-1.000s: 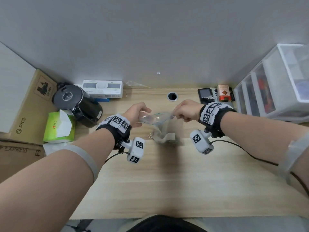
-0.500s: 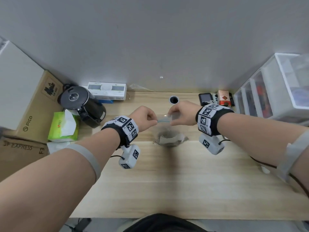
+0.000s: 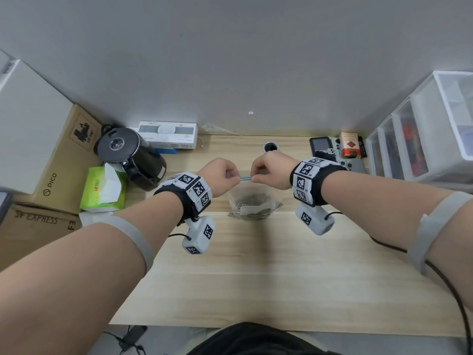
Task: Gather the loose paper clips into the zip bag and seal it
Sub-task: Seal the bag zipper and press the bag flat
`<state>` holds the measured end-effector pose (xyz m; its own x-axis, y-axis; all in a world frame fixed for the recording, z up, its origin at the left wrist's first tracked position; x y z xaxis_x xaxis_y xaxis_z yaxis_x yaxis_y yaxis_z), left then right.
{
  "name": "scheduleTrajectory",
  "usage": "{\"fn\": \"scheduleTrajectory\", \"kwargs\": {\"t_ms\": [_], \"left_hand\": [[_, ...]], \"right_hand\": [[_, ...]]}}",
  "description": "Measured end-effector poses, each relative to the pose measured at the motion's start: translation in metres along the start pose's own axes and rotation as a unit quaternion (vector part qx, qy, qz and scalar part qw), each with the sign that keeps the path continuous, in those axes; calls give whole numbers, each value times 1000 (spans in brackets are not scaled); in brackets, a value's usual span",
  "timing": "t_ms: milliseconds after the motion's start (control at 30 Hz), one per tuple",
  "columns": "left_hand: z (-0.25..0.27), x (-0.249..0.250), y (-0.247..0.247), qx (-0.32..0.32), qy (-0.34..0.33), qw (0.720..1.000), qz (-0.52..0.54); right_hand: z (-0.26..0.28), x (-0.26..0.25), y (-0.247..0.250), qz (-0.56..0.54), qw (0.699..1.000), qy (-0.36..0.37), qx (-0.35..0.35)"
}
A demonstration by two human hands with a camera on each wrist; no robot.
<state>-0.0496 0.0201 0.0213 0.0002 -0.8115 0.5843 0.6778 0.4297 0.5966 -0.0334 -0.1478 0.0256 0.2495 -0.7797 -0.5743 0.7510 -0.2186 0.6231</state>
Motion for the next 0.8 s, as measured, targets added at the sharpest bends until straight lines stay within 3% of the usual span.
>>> {"fn": "scheduleTrajectory", "kwargs": {"t_ms": [367,800], "left_hand": [[5,-17,4,37,28,996,79],[6,-21,6,26,52,973,224]], "right_hand": [[-4,2,1,2,1000,-2,-18],[-19,-1,0,-19,999,25,-30]]}}
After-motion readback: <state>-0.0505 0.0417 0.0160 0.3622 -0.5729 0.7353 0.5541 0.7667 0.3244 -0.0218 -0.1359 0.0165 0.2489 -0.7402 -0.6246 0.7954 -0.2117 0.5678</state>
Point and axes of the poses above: each hand's wrist, its own z-axis away from the middle knuckle, its own y-axis out of the back of the hand, x = y × z, the point moved 4 cm from there along -z, towards the middle knuckle, and after that the axes turned 15 degrees about -x, right-handed, at the moved point
